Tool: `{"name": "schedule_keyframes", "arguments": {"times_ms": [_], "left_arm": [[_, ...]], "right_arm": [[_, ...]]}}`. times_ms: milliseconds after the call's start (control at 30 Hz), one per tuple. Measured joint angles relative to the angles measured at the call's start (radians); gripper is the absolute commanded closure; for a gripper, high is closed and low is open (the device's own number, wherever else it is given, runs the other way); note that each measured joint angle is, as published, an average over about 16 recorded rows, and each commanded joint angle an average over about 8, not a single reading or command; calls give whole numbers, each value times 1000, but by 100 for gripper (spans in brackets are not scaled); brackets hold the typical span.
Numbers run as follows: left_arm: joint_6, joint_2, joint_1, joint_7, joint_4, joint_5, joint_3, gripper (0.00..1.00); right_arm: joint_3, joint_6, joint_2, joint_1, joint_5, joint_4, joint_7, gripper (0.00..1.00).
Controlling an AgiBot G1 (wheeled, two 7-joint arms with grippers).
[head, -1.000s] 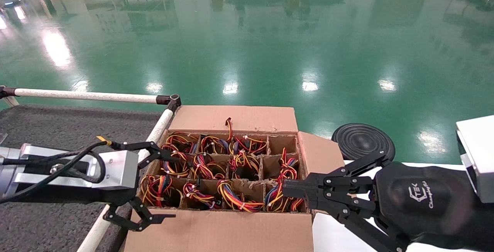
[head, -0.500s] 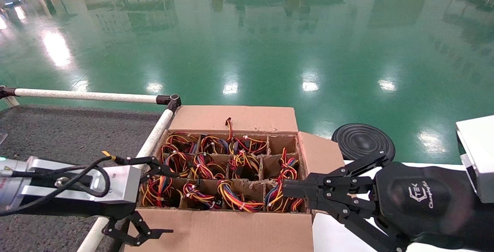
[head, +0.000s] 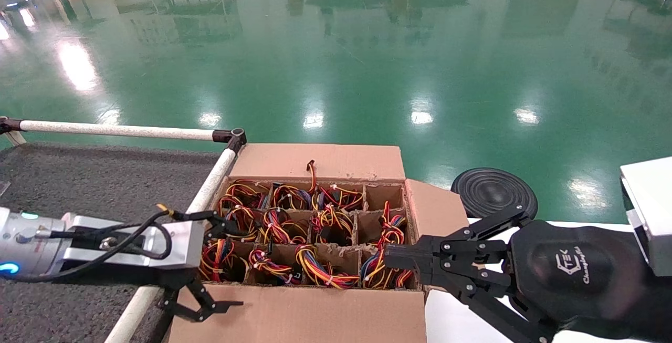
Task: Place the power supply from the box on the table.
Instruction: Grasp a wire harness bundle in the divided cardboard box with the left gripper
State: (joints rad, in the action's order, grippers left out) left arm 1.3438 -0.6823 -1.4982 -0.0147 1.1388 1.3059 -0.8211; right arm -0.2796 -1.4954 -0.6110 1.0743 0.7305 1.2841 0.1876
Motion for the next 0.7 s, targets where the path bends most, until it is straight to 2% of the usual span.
{"name": "schedule_keyframes", "arguments": {"times_ms": [700], "left_arm": [[1, -49, -34, -44, -70, -2, -18, 0]], "right_arm": [[0, 0, 0, 0, 0, 0, 0, 100]]}}
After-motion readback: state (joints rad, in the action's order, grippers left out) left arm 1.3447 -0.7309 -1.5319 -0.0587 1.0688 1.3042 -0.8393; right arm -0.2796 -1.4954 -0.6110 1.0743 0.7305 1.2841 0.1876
